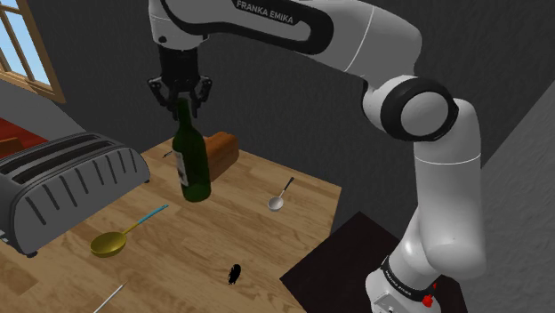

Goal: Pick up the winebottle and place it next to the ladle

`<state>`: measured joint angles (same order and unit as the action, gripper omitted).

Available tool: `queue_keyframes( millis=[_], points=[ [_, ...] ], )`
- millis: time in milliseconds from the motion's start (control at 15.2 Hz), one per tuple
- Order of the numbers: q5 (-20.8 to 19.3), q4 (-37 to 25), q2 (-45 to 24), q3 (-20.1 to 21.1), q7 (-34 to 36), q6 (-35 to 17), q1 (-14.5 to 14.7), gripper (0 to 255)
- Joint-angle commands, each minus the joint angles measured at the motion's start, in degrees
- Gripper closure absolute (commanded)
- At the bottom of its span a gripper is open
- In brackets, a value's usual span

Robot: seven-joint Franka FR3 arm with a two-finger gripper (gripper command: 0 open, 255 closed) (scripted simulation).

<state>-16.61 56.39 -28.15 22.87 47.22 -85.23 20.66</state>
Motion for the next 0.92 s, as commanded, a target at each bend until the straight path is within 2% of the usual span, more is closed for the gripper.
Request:
queue_keyframes(
  millis=[0,66,396,858],
  points=[
    [-1.9,-6.9,-5.6,-0.3,1.2,1.5,3.2,255],
    [-2.8,-11.4,-8.7,-0.7,1.4,2.8,5.0,255],
    [-1.7,-1.4,-5.3,-0.2,2.5,-3.5,2.6,255],
    [-1.2,7.8,-3.1,0.0,3.5,-10.3,0.8,255]
  ],
)
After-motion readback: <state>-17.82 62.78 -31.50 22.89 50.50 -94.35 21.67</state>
